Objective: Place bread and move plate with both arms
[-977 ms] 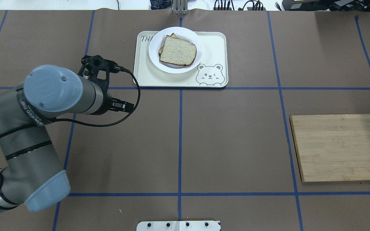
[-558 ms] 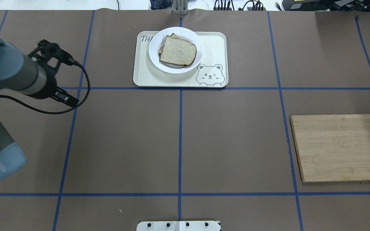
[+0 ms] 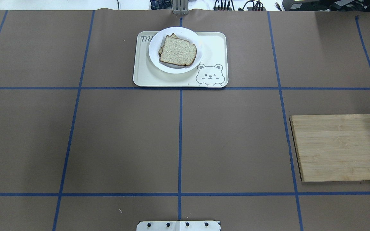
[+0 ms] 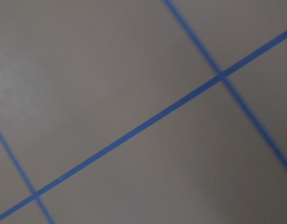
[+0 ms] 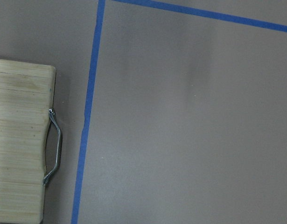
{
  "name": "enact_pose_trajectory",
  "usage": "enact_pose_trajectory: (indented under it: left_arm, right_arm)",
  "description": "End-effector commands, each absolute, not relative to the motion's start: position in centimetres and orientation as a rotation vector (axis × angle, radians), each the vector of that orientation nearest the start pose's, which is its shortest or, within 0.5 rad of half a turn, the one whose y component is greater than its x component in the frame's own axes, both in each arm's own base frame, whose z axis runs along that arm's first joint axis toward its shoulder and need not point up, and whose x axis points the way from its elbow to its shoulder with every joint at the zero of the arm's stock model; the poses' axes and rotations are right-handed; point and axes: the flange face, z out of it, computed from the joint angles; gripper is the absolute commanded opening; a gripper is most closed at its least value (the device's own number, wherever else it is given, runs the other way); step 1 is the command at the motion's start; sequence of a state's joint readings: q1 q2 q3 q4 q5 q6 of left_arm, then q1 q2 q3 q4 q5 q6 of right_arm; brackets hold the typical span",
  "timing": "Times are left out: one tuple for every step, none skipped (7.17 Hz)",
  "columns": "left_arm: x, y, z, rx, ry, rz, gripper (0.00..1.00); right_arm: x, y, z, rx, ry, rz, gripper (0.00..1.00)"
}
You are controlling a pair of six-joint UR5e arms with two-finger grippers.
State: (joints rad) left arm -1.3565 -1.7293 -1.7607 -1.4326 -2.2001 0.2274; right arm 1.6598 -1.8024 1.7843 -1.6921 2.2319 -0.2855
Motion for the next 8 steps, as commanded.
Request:
enact_pose_trajectory:
  left_arm:
    - [-4.1,-52.6,59.7,0.158,0.648,0.426,0.99]
    - [-5.1,-50.2,62.3,0.120,0.664,0.395,0.98]
    - [-5.8,-47.7,64.4,0.084,0.685,0.363,0.99]
    - [-8.7,-45.9,65.5,0.097,0.686,0.300,0.99]
    - [-8.8,-44.5,66.4,0.081,0.732,0.270,0.99]
    - [-8.8,-44.3,66.1,0.085,0.762,0.241,0.99]
    - [-8.7,-42.9,64.8,0.079,0.758,0.192,0.99]
    - [-8.6,-42.8,64.6,0.073,0.762,0.170,0.99]
  right_arm:
    - [10.6,-37.4,67.5,-0.009,-0.674,-0.143,1.00]
    - [10.6,-37.4,67.5,-0.009,-0.674,-0.143,1.00]
    - [10.6,-37.4,67.5,-0.009,-0.674,-0.144,1.00]
    - [10.6,-37.4,67.5,-0.009,-0.674,-0.144,1.00]
    - [10.6,-37.5,67.4,-0.006,-0.674,-0.145,1.00]
    - [10.6,-37.5,67.2,-0.003,-0.675,-0.146,1.00]
    - [10.6,-37.6,67.2,-0.003,-0.675,-0.146,1.00]
    - [10.6,-37.6,67.1,-0.002,-0.674,-0.145,1.00]
